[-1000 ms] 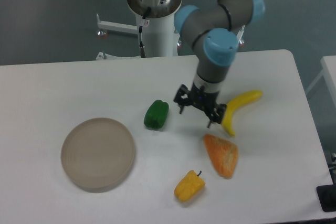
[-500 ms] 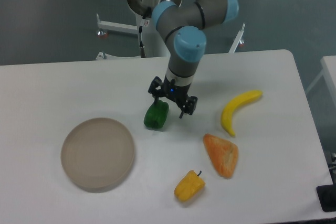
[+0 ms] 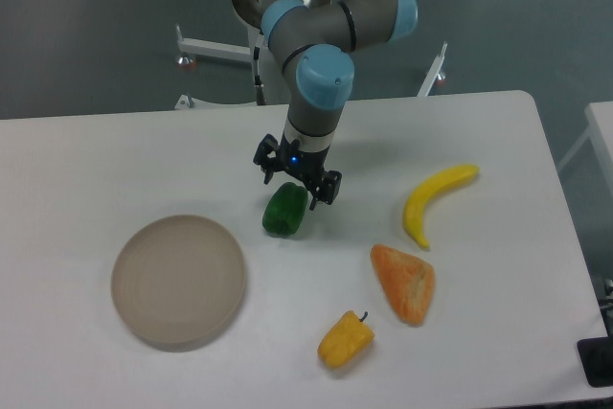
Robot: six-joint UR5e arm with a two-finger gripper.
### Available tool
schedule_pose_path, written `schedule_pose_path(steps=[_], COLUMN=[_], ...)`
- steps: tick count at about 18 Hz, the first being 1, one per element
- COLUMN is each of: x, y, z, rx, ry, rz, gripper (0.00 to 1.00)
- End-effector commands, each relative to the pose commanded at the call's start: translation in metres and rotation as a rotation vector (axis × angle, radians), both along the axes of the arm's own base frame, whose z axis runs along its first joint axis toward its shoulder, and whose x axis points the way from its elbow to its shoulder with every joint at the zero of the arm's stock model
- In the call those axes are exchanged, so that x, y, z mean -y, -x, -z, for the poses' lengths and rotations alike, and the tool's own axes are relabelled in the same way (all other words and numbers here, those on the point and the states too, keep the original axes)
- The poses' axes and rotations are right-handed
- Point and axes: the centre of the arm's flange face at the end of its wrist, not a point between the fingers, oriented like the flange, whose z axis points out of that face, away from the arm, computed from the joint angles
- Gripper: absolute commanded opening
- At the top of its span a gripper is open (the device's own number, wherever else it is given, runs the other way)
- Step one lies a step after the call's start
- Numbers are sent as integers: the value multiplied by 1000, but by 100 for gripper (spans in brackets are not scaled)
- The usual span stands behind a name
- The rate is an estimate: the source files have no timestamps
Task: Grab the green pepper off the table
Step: 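Close the gripper around the green bell pepper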
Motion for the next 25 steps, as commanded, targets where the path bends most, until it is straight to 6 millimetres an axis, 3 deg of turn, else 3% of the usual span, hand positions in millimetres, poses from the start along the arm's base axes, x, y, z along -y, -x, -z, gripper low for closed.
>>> schedule_pose_path(steps=[15,16,17,19,22,25], x=[-5,-5,-6,-6,-8,-10], y=[3,3,3,4,5,8], z=[13,14,13,13,9,5], rx=[0,0,-1,-1,-5,-14], ry=[3,3,2,2,-4,-9], rz=[10,10,9,10,9,7], gripper=[100,90,73,47,37,36])
